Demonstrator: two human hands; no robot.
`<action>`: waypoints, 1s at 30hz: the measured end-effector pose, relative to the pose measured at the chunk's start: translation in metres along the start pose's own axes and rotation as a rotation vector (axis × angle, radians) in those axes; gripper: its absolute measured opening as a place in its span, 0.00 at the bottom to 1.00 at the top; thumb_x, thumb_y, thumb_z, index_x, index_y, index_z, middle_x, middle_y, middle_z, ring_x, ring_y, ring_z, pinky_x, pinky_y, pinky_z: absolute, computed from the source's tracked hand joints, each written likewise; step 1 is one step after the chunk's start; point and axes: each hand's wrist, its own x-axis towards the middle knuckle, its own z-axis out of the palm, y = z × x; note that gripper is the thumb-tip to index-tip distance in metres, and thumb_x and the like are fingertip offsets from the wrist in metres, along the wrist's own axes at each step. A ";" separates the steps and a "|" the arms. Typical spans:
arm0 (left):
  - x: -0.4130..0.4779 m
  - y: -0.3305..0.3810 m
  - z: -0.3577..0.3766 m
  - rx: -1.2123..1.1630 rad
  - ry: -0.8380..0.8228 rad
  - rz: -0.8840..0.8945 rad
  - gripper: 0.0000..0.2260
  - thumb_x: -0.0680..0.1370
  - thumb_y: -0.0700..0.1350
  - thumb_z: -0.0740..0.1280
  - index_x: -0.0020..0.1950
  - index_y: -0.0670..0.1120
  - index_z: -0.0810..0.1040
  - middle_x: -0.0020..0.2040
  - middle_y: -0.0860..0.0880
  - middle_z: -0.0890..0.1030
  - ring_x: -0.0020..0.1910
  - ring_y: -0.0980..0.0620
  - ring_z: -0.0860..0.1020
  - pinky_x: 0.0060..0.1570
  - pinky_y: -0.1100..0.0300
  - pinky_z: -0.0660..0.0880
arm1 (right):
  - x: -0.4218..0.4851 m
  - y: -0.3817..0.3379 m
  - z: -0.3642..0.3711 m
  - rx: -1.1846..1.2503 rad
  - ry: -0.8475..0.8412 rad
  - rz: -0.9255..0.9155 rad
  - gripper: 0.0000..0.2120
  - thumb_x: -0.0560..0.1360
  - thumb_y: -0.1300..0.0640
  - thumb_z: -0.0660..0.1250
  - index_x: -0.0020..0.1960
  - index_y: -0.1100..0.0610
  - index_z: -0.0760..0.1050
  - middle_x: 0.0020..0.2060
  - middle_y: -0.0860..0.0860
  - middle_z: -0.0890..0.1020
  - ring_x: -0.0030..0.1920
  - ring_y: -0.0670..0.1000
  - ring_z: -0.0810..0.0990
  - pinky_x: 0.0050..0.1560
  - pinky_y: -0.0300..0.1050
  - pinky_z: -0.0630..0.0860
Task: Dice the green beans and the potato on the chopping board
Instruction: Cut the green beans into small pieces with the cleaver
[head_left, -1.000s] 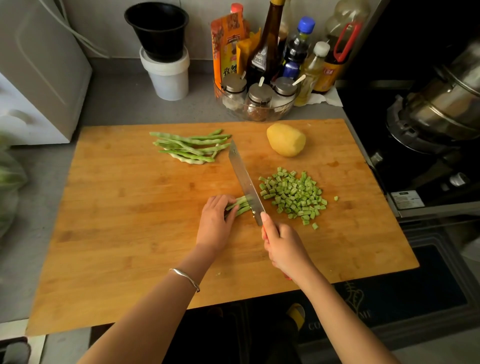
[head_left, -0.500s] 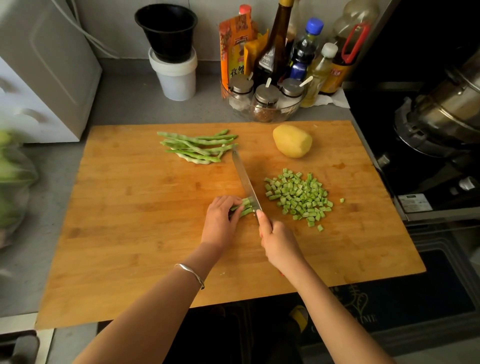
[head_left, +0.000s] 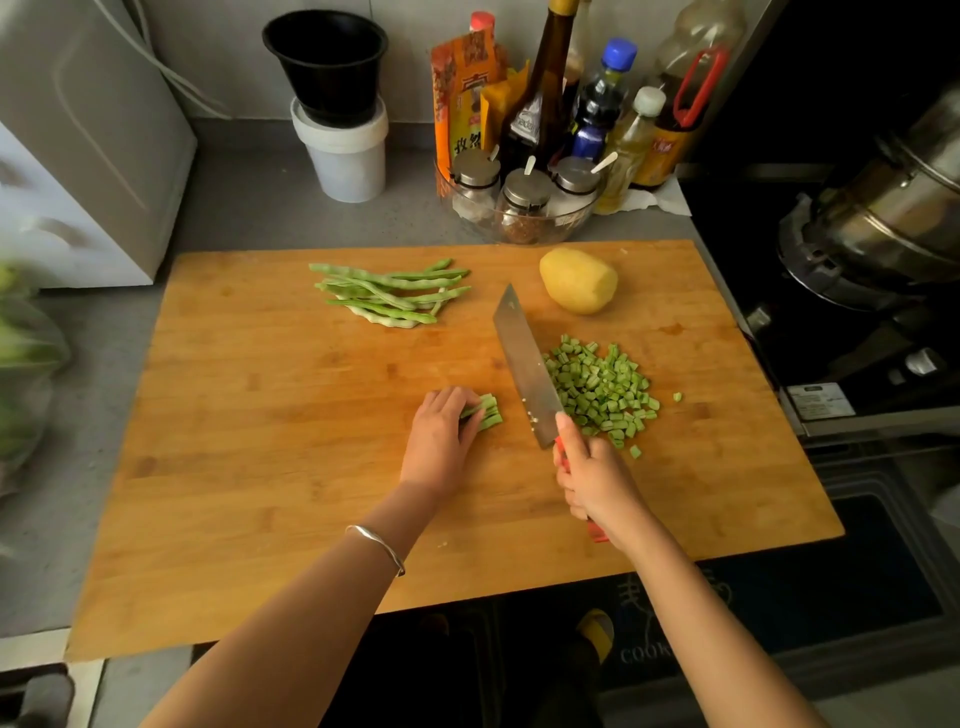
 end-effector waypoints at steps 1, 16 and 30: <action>0.001 0.001 0.001 0.007 -0.011 0.009 0.03 0.76 0.40 0.68 0.48 0.43 0.76 0.47 0.47 0.79 0.44 0.48 0.73 0.45 0.54 0.71 | 0.001 0.001 -0.005 0.003 0.012 -0.002 0.26 0.81 0.38 0.53 0.34 0.56 0.65 0.22 0.48 0.62 0.19 0.48 0.59 0.24 0.38 0.55; 0.003 0.000 -0.007 -0.022 -0.062 0.012 0.12 0.75 0.49 0.69 0.56 0.45 0.76 0.51 0.51 0.79 0.50 0.52 0.73 0.53 0.57 0.71 | -0.017 -0.005 0.010 0.063 -0.042 -0.114 0.25 0.81 0.40 0.54 0.33 0.57 0.65 0.21 0.48 0.63 0.19 0.47 0.60 0.21 0.38 0.56; -0.014 -0.012 -0.020 0.060 -0.046 0.088 0.09 0.71 0.49 0.74 0.46 0.45 0.82 0.43 0.50 0.81 0.43 0.51 0.78 0.43 0.57 0.75 | -0.007 0.006 0.021 -0.116 -0.031 -0.067 0.26 0.78 0.34 0.54 0.34 0.54 0.68 0.19 0.45 0.67 0.22 0.47 0.65 0.27 0.42 0.60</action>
